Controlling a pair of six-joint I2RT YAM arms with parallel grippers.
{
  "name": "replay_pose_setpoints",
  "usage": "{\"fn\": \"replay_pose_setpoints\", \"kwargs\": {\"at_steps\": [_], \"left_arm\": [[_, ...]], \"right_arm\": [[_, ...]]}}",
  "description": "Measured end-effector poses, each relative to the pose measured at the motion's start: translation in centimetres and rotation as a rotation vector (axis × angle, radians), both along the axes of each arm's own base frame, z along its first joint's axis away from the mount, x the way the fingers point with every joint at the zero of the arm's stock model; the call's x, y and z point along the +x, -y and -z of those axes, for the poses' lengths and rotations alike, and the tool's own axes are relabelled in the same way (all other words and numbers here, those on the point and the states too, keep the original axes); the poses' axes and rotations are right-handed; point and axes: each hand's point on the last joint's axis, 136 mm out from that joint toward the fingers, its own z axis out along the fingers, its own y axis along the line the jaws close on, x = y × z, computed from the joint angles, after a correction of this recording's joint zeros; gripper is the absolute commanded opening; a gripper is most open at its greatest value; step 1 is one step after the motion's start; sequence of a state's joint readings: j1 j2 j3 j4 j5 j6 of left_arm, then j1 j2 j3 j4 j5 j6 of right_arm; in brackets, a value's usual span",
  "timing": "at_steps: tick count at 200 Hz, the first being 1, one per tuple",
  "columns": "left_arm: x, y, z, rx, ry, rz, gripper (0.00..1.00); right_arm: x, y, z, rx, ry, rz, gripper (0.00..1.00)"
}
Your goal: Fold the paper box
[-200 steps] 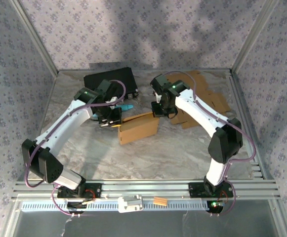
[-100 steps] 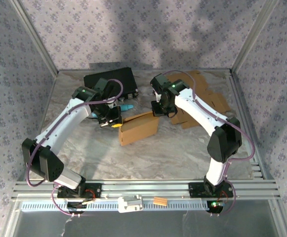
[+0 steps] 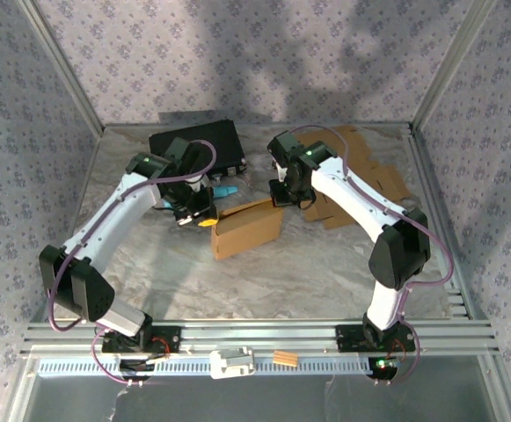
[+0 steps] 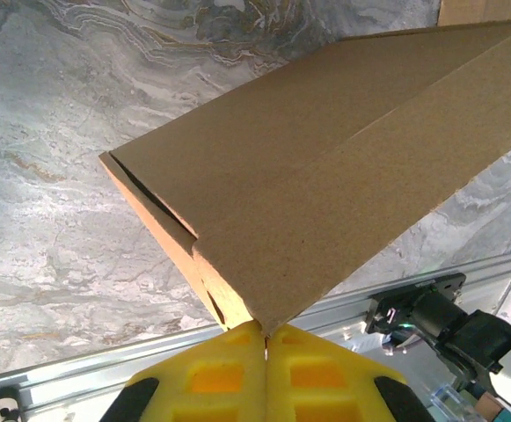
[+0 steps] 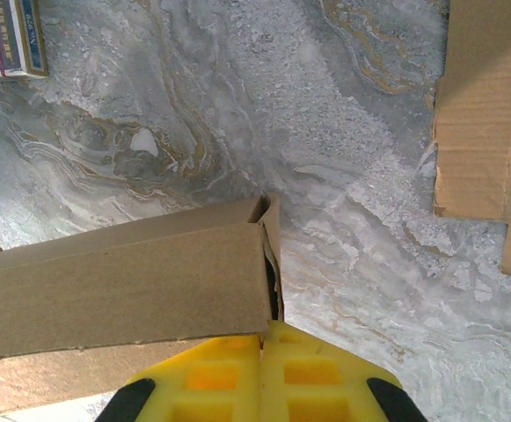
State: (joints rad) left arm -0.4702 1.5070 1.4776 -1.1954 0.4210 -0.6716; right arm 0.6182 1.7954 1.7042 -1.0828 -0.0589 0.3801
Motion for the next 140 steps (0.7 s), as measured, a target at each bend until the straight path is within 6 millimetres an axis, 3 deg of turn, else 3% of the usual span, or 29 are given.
{"fn": "replay_pose_setpoints", "kwargs": {"at_steps": [140], "left_arm": [[0.61, -0.02, -0.36, -0.079, -0.036, -0.048, 0.0]], "right_arm": [[-0.11, 0.02, -0.01, 0.008, -0.013, -0.002, 0.0]]}}
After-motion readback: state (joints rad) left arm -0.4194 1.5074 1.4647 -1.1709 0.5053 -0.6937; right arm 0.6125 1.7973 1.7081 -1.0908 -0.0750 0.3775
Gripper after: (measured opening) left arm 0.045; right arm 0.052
